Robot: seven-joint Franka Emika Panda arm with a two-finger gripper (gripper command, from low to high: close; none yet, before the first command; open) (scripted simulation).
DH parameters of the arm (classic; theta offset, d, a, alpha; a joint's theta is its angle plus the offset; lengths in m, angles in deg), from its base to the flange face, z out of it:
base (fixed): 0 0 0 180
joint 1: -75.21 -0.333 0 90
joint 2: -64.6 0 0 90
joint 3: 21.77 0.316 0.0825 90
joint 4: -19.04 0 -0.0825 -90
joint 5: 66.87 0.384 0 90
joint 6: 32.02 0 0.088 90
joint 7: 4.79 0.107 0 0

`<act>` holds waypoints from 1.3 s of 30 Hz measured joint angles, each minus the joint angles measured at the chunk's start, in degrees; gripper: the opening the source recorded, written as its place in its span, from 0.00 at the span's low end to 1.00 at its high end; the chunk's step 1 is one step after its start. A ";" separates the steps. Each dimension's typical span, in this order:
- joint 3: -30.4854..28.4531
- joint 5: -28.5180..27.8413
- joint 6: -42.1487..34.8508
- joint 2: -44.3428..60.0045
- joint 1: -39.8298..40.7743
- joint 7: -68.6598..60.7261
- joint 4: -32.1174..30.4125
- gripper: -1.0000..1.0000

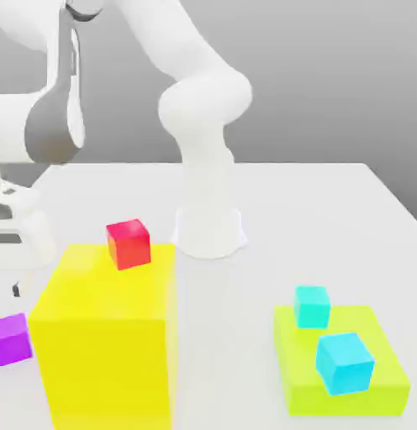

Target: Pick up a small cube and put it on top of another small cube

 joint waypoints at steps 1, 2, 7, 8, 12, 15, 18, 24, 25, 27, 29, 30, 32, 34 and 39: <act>-0.93 -1.17 -0.35 -0.40 -0.37 -2.19 -0.01 0.50; -1.83 -2.33 -0.72 -0.79 -0.70 -4.39 -0.01 0.50; -6.18 -7.83 -2.29 -2.71 -2.26 -14.66 0.04 0.50; -7.40 -8.88 -2.06 -3.28 -3.07 -14.99 0.28 0.50; -12.68 -13.23 -0.44 -5.92 -6.94 -13.39 1.63 0.50; -16.47 -16.64 0.70 -7.97 -9.68 -11.59 2.72 0.50; -17.58 -17.76 1.02 -8.58 -10.46 -10.99 3.05 0.00; -16.92 -17.62 0.75 -8.45 -9.98 -11.03 2.91 0.00; -15.88 -16.74 0.40 -7.96 -9.22 -11.50 2.62 0.00; -13.39 -14.80 -0.48 -6.87 -7.40 -12.57 1.96 0.00; -10.67 -12.83 -1.52 -5.74 -5.36 -13.68 1.26 0.00; -9.23 -11.90 -2.12 -5.23 -4.26 -14.22 0.91 0.00; -6.35 -10.30 -3.05 -4.00 -2.49 -14.77 0.40 0.00; -4.35 -10.13 -2.82 -2.31 -3.07 -10.96 1.45 0.00; -1.31 -9.31 -2.01 2.32 -5.15 1.90 5.40 0.00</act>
